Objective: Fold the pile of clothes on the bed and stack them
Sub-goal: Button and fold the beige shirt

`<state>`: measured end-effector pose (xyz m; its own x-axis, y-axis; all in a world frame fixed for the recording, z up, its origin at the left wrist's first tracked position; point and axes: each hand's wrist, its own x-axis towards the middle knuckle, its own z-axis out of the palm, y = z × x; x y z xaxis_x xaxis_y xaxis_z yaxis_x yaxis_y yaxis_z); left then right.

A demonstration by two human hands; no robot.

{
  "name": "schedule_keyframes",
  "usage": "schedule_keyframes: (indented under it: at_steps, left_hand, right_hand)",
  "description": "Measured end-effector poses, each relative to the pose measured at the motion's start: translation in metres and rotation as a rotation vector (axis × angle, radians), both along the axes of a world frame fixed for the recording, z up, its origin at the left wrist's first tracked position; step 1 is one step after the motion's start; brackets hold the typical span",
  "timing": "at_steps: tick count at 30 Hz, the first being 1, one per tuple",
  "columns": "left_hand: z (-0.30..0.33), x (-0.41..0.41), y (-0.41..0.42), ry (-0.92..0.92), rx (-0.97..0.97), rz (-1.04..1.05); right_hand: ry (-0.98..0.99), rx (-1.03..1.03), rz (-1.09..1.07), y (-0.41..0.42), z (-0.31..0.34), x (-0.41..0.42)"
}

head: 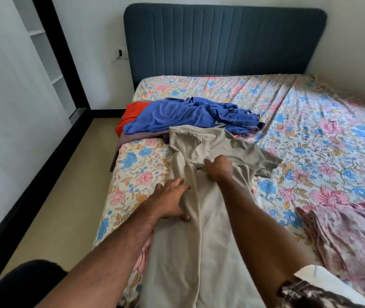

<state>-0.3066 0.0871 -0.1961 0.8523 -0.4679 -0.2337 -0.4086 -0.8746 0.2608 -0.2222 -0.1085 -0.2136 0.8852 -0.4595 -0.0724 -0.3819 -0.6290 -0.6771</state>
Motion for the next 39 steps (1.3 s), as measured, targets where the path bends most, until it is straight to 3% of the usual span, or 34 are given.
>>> schedule_keyframes:
  at_steps: [7,11,14,16,18,21,25,27,31,39]
  left_hand:
    - [-0.009,0.035,-0.017,0.048,0.123,-0.117]
    - [-0.01,0.057,-0.027,-0.011,0.023,-0.11]
    - [-0.008,0.071,-0.037,-0.033,-0.026,-0.071]
    - [-0.006,0.08,-0.045,-0.031,-0.035,-0.063]
    - [-0.006,0.088,-0.051,-0.012,-0.048,-0.053]
    - [-0.012,0.097,-0.057,0.014,-0.1,-0.021]
    - [-0.016,0.098,-0.057,0.044,-0.099,-0.023]
    - [-0.017,0.099,-0.056,0.047,-0.108,-0.021]
    - [-0.016,0.104,-0.055,0.043,-0.124,-0.01]
    - [-0.016,0.114,-0.055,-0.062,-0.363,0.071]
  right_hand:
    - [0.049,0.098,-0.123,-0.007,-0.002,0.049]
    - [-0.011,0.106,-0.089,-0.04,-0.008,0.045]
    - [-0.116,0.012,-0.387,-0.085,-0.004,0.028]
    - [-0.03,-0.068,-0.606,-0.118,0.0,0.014]
    - [0.109,-0.054,-0.664,-0.145,-0.003,0.007]
    - [0.243,-0.051,-0.631,-0.165,-0.008,0.006]
    - [0.265,-0.016,-0.532,-0.175,-0.005,0.017]
    - [0.164,0.022,-0.481,-0.175,-0.004,0.023]
    - [-0.225,0.112,-0.34,-0.174,-0.003,0.019]
    - [-0.324,-0.122,-0.136,-0.141,0.036,0.045]
